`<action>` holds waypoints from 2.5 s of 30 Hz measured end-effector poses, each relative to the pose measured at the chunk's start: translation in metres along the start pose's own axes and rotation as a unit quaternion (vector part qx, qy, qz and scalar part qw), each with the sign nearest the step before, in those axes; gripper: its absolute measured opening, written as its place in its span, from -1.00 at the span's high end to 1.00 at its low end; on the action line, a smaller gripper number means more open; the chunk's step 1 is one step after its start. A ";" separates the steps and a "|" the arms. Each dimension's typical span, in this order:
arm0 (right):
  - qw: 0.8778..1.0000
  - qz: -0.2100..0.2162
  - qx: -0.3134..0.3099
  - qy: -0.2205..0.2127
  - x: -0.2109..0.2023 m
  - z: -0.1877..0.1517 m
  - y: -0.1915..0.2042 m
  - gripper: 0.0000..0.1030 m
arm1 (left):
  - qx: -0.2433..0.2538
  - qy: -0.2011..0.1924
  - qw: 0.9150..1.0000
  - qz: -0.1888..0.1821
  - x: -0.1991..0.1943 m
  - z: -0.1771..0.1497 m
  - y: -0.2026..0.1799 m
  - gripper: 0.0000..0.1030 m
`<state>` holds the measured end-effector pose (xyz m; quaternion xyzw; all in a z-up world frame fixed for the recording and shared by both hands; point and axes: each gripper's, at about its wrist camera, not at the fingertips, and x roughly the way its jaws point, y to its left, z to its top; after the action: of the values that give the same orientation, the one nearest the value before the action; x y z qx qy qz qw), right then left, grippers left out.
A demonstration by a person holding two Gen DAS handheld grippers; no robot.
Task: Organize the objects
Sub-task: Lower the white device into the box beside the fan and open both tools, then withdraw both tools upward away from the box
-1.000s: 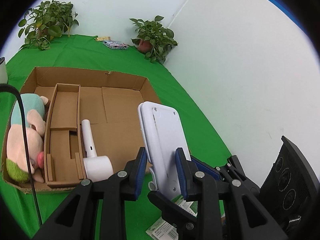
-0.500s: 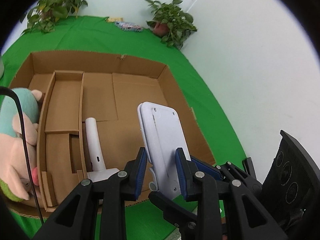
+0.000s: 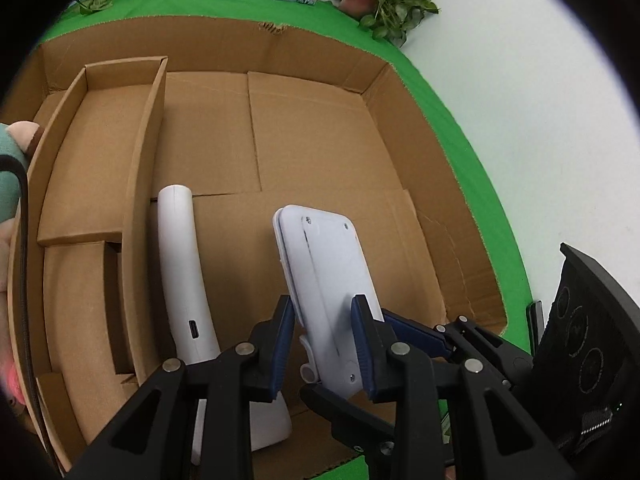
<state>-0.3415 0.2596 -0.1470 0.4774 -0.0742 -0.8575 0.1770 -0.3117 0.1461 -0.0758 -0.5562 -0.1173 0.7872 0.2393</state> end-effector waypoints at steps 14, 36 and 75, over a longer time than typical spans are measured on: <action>0.998 0.027 -0.004 0.052 0.016 0.002 0.002 -0.45 | -0.021 0.017 0.999 0.018 -0.003 -0.002 0.007 0.50; 0.999 -0.015 0.027 0.030 0.030 0.023 -0.004 0.28 | -0.004 -0.055 0.998 0.003 -0.067 -0.037 0.036 0.45; 0.967 -0.143 -0.088 -0.193 -0.123 -0.130 0.091 -0.99 | 0.073 -0.334 0.892 0.294 -0.119 -0.165 -0.047 -0.57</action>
<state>-0.1510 0.2270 -0.0921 0.2912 0.0379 -0.9529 0.0758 -0.1148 0.1128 -0.0158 -0.2505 0.0367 0.9673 -0.0167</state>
